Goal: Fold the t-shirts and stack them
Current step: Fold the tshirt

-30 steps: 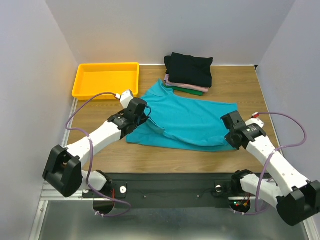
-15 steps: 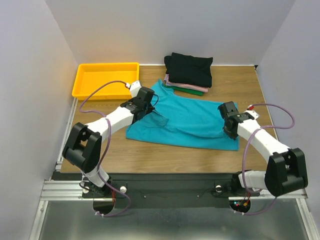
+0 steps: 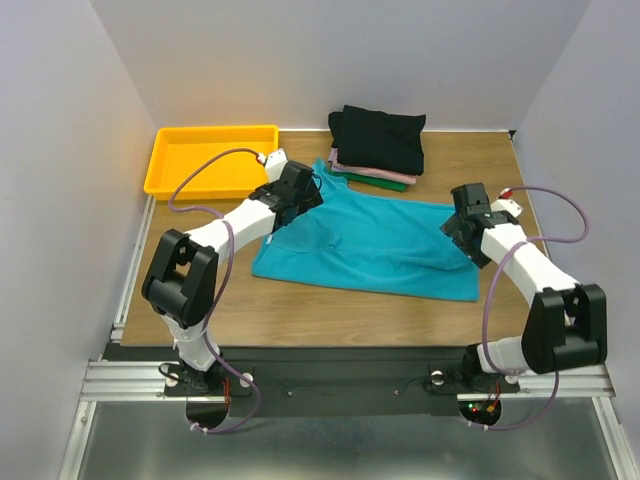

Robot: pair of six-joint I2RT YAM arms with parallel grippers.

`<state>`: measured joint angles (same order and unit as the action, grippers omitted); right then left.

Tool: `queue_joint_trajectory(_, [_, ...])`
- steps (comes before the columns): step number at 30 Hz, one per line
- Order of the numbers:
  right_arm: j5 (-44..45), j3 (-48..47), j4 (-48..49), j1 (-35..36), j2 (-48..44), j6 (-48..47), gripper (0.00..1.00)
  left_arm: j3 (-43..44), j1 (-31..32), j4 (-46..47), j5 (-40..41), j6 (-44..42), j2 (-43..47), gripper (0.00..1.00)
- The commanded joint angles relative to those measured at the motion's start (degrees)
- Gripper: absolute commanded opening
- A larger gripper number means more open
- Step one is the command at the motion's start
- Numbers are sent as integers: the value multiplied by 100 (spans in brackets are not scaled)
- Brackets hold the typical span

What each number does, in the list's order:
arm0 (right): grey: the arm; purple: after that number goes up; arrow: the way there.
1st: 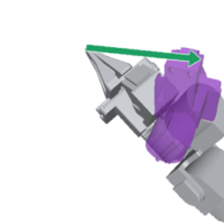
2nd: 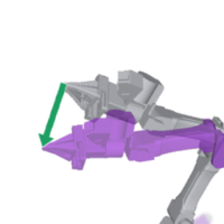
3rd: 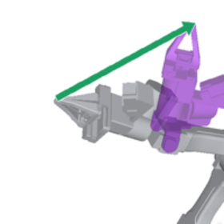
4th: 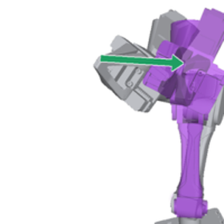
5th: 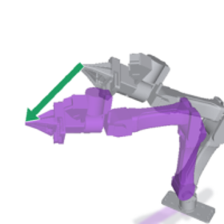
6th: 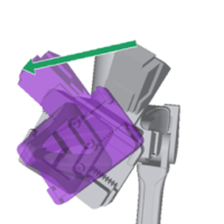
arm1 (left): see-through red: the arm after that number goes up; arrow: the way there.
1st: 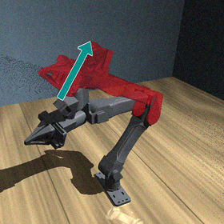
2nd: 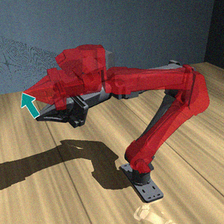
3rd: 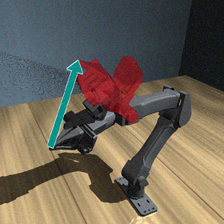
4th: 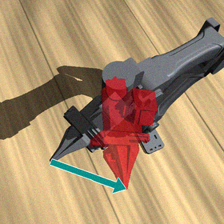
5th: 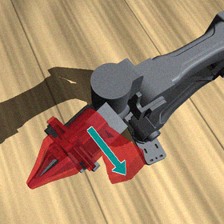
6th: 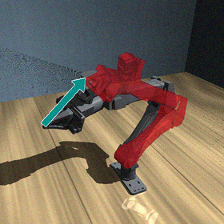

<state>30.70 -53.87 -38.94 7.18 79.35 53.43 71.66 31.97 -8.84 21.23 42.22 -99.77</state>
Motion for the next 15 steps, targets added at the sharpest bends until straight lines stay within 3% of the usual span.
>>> queue_joint_trajectory(1, [-1042,94,237,-15,-770,-911,100,-264,-24,5,13,-12,659,98])
queue_joint_trajectory(4, [-2222,472,509,-15,-1088,-1613,100,-678,-24,137,-75,120,1001,98])
queue_joint_trajectory(5, [-3000,691,728,-15,-1175,-1790,100,-923,-24,233,-223,129,1055,99])
queue_joint_trajectory(8, [-4076,1026,1184,-6,-1334,-1906,100,-1363,-15,531,-540,190,1205,98])
queue_joint_trajectory(15, [-3844,1273,1784,-6,-729,-1801,100,-1567,-6,822,-875,164,1003,98])
